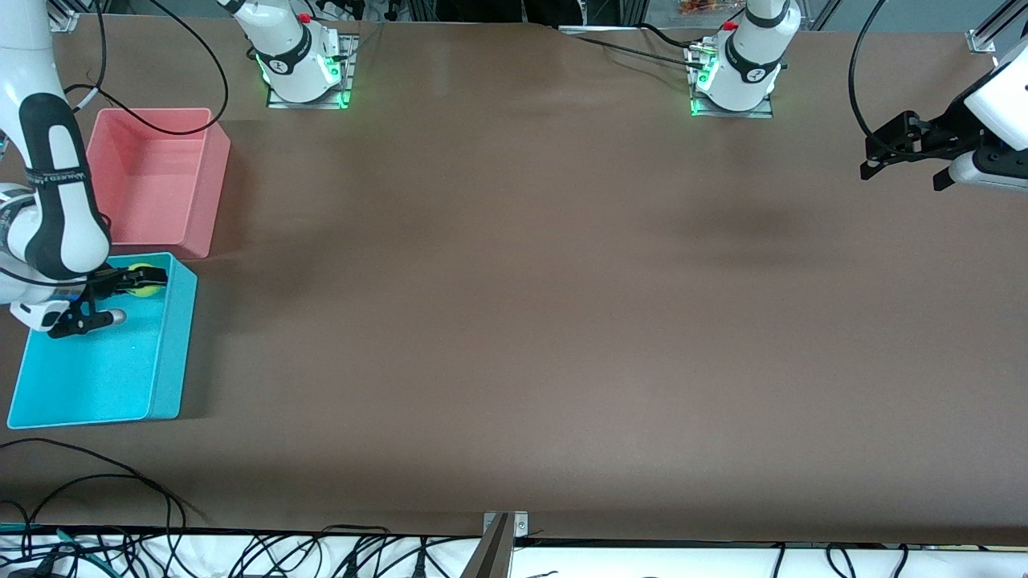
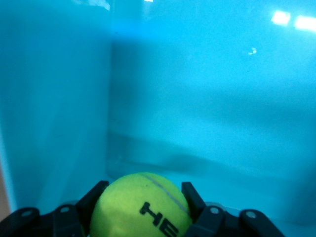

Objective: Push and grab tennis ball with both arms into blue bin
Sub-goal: 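Lift the ball with the right gripper over the blue bin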

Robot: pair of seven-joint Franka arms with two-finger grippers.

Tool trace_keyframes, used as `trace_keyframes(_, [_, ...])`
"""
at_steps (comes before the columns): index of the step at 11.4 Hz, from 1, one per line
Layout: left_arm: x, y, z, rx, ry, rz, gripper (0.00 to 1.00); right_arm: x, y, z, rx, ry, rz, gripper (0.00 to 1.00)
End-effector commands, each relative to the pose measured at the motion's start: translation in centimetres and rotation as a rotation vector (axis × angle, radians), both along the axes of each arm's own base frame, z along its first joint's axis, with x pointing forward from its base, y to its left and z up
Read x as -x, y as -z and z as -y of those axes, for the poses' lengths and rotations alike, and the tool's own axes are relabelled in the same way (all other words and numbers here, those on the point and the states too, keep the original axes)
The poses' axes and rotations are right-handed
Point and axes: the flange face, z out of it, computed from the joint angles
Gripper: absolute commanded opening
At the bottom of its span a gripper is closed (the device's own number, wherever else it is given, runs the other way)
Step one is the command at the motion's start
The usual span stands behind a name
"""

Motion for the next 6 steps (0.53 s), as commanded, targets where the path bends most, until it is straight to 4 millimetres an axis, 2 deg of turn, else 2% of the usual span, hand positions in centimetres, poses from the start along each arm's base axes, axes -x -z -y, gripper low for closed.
trace_keyframes(1, [0.5,-0.4,0.5,-0.005,-0.007,0.012,1.00,-0.8,-0.3,0.3,-0.023,0.000,0.020,1.00])
trace_keyframes(4, [0.5,-0.4,0.5,-0.005,-0.007,0.012,1.00,-2.2,-2.8,0.8,-0.004,0.001,0.067,1.00])
trace_keyframes(5, [0.5,-0.4,0.5,-0.005,-0.007,0.012,1.00,-2.2,-3.3,1.6,0.001,0.010,0.075,1.00])
trace_keyframes(6, [0.5,-0.4,0.5,-0.005,-0.007,0.012,1.00,-2.6,-4.7,2.3,0.015,0.016,0.098,1.00])
